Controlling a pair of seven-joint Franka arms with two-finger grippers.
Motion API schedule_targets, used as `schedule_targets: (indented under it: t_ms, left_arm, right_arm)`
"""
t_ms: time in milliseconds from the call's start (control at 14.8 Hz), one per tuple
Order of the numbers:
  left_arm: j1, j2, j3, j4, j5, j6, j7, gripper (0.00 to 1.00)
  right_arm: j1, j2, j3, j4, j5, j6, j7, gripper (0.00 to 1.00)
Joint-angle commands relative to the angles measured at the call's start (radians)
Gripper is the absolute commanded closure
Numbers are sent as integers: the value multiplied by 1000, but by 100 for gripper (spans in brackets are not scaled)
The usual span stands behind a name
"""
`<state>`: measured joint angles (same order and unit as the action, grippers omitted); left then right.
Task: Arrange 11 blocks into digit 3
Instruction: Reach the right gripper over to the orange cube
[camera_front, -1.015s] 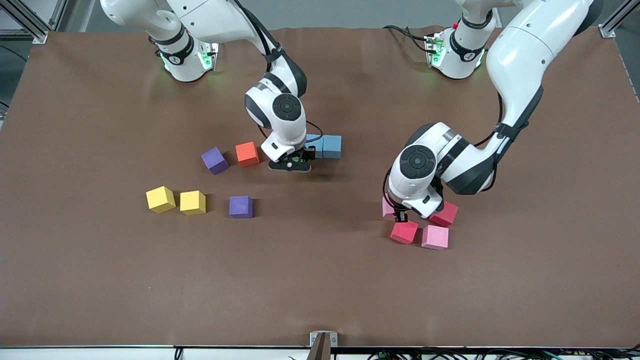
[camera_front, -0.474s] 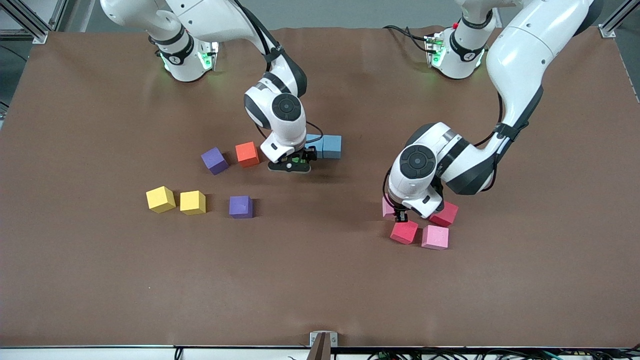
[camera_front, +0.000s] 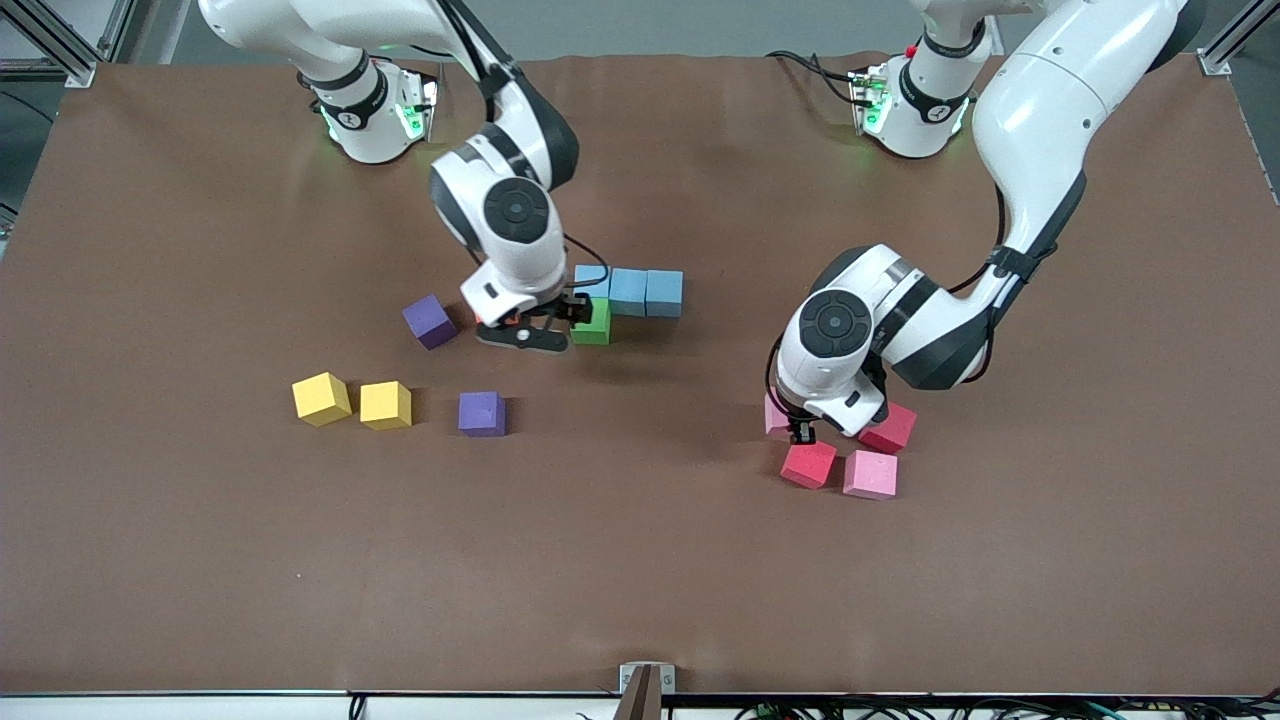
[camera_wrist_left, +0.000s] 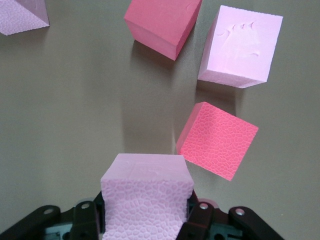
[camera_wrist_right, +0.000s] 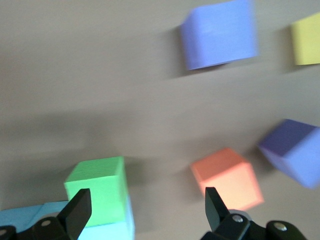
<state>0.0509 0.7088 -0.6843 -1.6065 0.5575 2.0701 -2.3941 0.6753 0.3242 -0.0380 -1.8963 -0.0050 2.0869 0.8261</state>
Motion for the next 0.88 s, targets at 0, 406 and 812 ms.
schedule_targets:
  t_ms: [0,406,812]
  left_arm:
    - [3,-8,0,-3,-18,-15,18,61]
    - [0,-8,0,-1,-18,-15,18,61]
    - [-2,-3,0,-1,-15,-13,18,61]
  right_arm:
    - [-84,-105,12,-30,0,-99,-5,0]
    - [-252,-132,9,130,-17,-409,-13,0]
    - [-298,-142,9,68,2,-340,65,0]
